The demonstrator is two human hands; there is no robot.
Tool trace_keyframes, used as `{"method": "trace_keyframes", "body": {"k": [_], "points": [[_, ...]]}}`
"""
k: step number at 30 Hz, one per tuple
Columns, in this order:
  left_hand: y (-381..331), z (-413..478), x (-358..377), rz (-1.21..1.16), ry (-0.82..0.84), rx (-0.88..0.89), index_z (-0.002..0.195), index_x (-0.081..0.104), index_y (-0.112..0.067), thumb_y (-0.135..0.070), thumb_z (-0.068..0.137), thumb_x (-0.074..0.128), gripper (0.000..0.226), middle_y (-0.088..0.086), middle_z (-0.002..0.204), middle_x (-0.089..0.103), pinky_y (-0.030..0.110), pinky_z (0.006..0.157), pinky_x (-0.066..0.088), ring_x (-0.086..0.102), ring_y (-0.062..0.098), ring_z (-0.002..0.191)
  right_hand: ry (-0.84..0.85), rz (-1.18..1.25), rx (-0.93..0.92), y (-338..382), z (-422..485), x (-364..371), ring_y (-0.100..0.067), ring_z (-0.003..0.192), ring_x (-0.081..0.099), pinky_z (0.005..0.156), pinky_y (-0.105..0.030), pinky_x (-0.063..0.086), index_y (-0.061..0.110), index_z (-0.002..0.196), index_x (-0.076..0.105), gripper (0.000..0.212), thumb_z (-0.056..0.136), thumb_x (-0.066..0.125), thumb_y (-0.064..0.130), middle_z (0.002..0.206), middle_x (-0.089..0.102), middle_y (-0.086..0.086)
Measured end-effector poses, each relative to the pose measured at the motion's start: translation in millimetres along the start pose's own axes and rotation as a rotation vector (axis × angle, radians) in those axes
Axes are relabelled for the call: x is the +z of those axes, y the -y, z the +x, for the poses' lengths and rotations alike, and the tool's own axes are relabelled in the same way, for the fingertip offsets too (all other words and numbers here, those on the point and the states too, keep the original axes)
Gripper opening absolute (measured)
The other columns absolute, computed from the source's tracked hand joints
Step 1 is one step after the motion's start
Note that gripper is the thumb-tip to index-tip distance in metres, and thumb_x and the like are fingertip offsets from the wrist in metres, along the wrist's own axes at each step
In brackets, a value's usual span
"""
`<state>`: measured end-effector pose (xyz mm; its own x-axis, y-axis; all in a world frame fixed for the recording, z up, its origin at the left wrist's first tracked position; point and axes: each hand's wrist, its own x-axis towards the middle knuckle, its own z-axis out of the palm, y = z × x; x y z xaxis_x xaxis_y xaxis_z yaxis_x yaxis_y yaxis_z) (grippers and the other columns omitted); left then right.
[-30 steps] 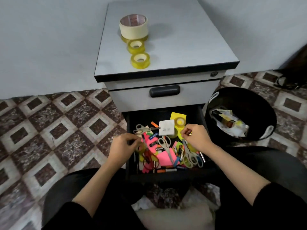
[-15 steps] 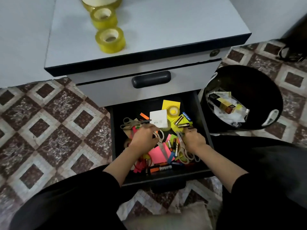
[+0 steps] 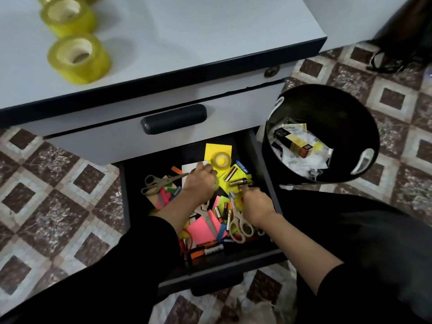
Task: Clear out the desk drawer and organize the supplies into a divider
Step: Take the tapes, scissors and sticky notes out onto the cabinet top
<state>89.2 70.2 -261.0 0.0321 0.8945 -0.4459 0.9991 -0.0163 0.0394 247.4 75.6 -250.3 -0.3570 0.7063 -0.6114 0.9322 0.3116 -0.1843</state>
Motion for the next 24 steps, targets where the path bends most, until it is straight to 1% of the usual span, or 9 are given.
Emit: {"method": "trace_keyframes", "body": {"k": [3,7,10,12,15,18,21,23,24], "points": [[2.5,-0.9,2.9,0.007,0.024,-0.035,0.135,0.040,-0.010,-0.038,0.088,0.057,0.057,0.005,0.137,0.039,0.034,0.099,0.037,0.028,0.026,0.129,-0.007,0.014,-0.007,-0.2,0.7,-0.7,-0.034,0.111,0.056,0.086,-0.036,0.047,0.005,0.131,0.039,0.045,0.087,0.047,0.000,0.125,0.051,-0.022],[-1.0,-12.2,12.5,0.017,0.029,-0.062,0.132,0.042,-0.014,-0.040,0.087,0.056,0.054,0.003,0.133,0.046,0.034,0.100,0.033,0.032,0.023,0.127,0.011,0.030,-0.026,1.4,-1.7,-0.2,-0.035,0.108,0.058,0.080,-0.036,0.049,0.006,0.131,0.039,0.047,0.086,0.049,0.000,0.123,0.054,-0.022],[-1.9,-27.1,16.5,-0.072,0.016,-0.079,0.130,0.045,-0.020,-0.044,0.080,0.062,0.058,-0.001,0.128,0.051,0.034,0.097,0.032,0.035,0.022,0.124,0.007,0.021,-0.031,2.8,-7.2,-3.7,-0.033,0.107,0.059,0.080,-0.035,0.049,0.008,0.127,0.044,0.040,0.087,0.049,0.004,0.118,0.058,-0.015],[0.6,-34.6,14.7,-0.185,-0.025,-0.118,0.128,0.049,-0.022,-0.046,0.077,0.065,0.059,-0.001,0.124,0.053,0.034,0.098,0.032,0.037,0.021,0.122,-0.010,-0.012,-0.019,4.6,-9.6,-4.4,-0.032,0.109,0.058,0.083,-0.036,0.048,0.007,0.125,0.046,0.037,0.089,0.051,0.007,0.124,0.055,-0.015],[6.4,-57.8,-0.9,-0.321,-0.116,-0.146,0.126,0.053,-0.023,-0.043,0.073,0.069,0.059,0.000,0.124,0.054,0.031,0.100,0.034,0.038,0.021,0.124,-0.054,0.006,-0.030,14.1,-21.6,-10.5,-0.031,0.115,0.054,0.087,-0.037,0.047,0.006,0.128,0.043,0.043,0.089,0.057,0.014,0.128,0.050,-0.015],[8.1,-75.2,-16.1,-0.429,-0.179,-0.175,0.124,0.055,-0.020,-0.040,0.066,0.069,0.063,0.003,0.119,0.057,0.029,0.092,0.040,0.047,0.021,0.115,-0.092,0.085,-0.043,22.0,-30.6,-18.9,-0.031,0.114,0.054,0.086,-0.036,0.047,0.007,0.128,0.044,0.051,0.085,0.066,0.026,0.125,0.052,-0.013],[9.1,-102.8,-38.0,-0.444,-0.293,-0.177,0.123,0.055,-0.020,-0.038,0.066,0.069,0.061,0.004,0.110,0.062,0.031,0.086,0.044,0.052,0.023,0.106,-0.210,0.192,-0.098,32.2,-50.9,-32.4,-0.031,0.112,0.055,0.086,-0.035,0.046,0.011,0.127,0.047,0.058,0.081,0.069,0.040,0.123,0.052,-0.011],[10.8,-119.6,-51.1,-0.454,-0.360,-0.172,0.120,0.055,-0.020,-0.045,0.063,0.064,0.063,0.003,0.103,0.063,0.034,0.084,0.045,0.053,0.024,0.102,-0.277,0.288,-0.136,37.1,-63.0,-44.6,-0.030,0.110,0.054,0.086,-0.034,0.045,0.013,0.127,0.049,0.059,0.080,0.068,0.044,0.121,0.052,-0.009],[11.0,-128.7,-56.6,-0.471,-0.400,-0.168,0.119,0.056,-0.019,-0.052,0.060,0.057,0.068,0.003,0.100,0.063,0.035,0.083,0.046,0.054,0.024,0.099,-0.307,0.320,-0.155,38.4,-69.6,-49.8,-0.030,0.110,0.054,0.086,-0.033,0.044,0.014,0.128,0.049,0.058,0.081,0.067,0.044,0.121,0.051,-0.009]]}}
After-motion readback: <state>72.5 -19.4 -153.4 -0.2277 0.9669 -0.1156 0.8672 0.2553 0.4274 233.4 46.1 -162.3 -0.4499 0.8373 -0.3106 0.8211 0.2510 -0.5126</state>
